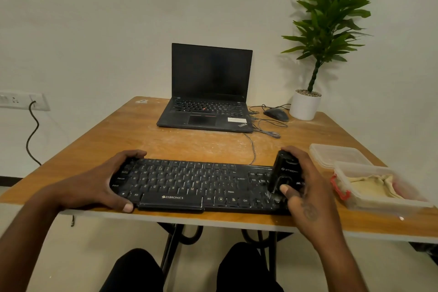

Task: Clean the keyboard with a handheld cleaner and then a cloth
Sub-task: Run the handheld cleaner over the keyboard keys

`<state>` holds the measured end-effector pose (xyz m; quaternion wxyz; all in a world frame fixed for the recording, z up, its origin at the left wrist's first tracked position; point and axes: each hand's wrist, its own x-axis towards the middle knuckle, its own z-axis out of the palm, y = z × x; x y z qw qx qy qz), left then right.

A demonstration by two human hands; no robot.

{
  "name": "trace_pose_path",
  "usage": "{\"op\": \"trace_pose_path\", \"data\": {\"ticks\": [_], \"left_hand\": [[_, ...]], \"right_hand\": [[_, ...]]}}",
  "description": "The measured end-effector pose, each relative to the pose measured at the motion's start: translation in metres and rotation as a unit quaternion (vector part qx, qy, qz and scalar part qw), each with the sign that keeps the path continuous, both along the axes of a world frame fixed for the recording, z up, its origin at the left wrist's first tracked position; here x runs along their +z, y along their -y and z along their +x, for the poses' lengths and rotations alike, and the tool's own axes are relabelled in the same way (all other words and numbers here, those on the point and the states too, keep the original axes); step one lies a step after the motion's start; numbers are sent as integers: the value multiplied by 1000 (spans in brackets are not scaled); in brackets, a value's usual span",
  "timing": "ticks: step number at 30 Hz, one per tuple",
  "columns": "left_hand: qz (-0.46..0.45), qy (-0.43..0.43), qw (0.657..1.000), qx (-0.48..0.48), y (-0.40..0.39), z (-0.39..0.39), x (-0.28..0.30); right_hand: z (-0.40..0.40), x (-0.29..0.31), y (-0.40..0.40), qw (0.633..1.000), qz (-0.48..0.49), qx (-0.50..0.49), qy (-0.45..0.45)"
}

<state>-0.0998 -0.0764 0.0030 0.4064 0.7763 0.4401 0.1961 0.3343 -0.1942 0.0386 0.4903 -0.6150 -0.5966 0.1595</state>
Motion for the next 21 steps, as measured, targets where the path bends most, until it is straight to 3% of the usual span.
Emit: {"op": "trace_pose_path", "data": {"ticks": [6,10,14,17,21], "left_hand": [[-5,0,1000,-2,-1,0,-1],[-6,3,1000,-3,0,1,0],[-3,1,1000,-2,-1,-1,-1],[-3,-2,1000,-5,-2,-1,-1],[-3,3,1000,-4,-1,0,-1]], "right_hand": [[-36,-3,-11,995,-22,46,90],[-17,6,-6,994,-41,82,60],[-2,4,-7,999,-13,24,41],[-17,-2,-13,997,-10,5,73],[-30,-2,-17,994,-30,51,90]]}}
